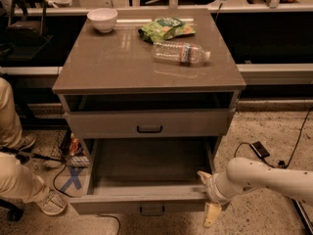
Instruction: Open middle drawer
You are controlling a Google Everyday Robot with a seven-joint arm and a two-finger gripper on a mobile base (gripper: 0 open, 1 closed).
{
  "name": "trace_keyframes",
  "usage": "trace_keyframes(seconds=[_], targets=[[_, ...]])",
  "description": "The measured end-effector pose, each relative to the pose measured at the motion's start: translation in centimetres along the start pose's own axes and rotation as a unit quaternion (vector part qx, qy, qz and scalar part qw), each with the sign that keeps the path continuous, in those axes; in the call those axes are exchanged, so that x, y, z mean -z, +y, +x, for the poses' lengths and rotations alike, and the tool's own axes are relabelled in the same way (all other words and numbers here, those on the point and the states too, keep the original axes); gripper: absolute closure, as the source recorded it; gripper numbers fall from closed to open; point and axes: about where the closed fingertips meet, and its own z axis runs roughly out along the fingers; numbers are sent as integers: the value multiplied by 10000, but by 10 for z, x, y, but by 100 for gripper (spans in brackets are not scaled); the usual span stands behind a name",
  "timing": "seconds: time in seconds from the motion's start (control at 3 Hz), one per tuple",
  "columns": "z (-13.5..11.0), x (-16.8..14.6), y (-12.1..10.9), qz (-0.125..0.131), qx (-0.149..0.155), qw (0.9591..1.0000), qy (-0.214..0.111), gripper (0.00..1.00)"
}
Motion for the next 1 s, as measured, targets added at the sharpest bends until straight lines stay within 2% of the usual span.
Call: trace_keyframes(seconds=[0.33, 0.67, 1.0], targets=[[8, 31, -4, 224, 73, 9997, -107, 0], [29, 82, -16, 510, 119, 9985, -187, 0], [38, 133, -24, 867, 214, 9960, -34, 0]])
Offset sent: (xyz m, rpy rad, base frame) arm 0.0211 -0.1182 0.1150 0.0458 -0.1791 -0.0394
